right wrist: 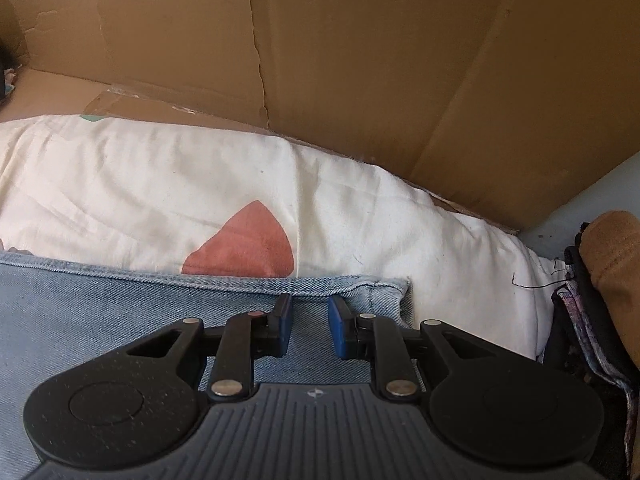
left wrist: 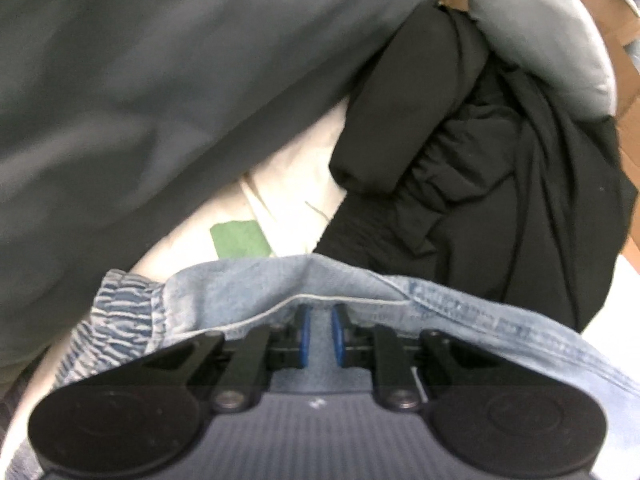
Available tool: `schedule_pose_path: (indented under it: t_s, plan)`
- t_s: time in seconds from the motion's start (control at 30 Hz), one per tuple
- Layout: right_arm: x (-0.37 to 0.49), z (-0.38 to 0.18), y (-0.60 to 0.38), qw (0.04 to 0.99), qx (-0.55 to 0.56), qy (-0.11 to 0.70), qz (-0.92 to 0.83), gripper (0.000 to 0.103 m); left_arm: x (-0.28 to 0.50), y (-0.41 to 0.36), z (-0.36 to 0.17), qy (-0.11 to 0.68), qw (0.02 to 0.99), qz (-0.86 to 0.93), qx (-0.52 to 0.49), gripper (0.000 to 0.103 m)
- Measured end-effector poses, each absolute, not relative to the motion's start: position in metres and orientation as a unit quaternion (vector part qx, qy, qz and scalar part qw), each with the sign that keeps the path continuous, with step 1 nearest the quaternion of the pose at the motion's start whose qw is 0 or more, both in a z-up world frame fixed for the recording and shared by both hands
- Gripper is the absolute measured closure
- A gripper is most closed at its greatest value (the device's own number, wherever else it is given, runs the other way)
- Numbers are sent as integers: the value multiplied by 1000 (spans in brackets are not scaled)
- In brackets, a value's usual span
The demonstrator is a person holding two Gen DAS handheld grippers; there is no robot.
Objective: Fold clothes
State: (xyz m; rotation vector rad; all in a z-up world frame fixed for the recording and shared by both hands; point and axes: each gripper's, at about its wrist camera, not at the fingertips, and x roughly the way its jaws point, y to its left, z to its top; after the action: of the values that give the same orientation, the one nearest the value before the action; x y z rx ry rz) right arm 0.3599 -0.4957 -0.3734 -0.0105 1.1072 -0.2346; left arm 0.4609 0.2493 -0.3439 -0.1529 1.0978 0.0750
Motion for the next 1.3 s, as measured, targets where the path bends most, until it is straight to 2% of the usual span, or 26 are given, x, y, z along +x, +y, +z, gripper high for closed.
schedule_pose_path:
  t_s: [0.33,0.53,0.77,0.87,0.97,1.2,1.3]
  plan:
    - [357,-373,-494,845,-10,523,-115,78,437,286,-298,511,857,8,-67,88]
    - [358,-371,-494,841,-13,529,-115,78,439,294,-315,519,852,37,-63,86]
    - [358,-371,-492,840,-19,530,-115,78,449,296,-348,517,852,59,-52,90]
    - [358,-372,-492,840,-22,531,-114,78,456,292,-353,513,855,69,-23,100]
    - [357,-372,-492,840,-24,531,-113,78,462,288,-357,512,856,70,8,100]
    - [353,-372,-494,843,-19,526,-110,78,460,295,-327,513,856,60,-15,100]
    - [350,-371,-496,846,-17,522,-108,78,447,295,-307,497,866,52,-28,95]
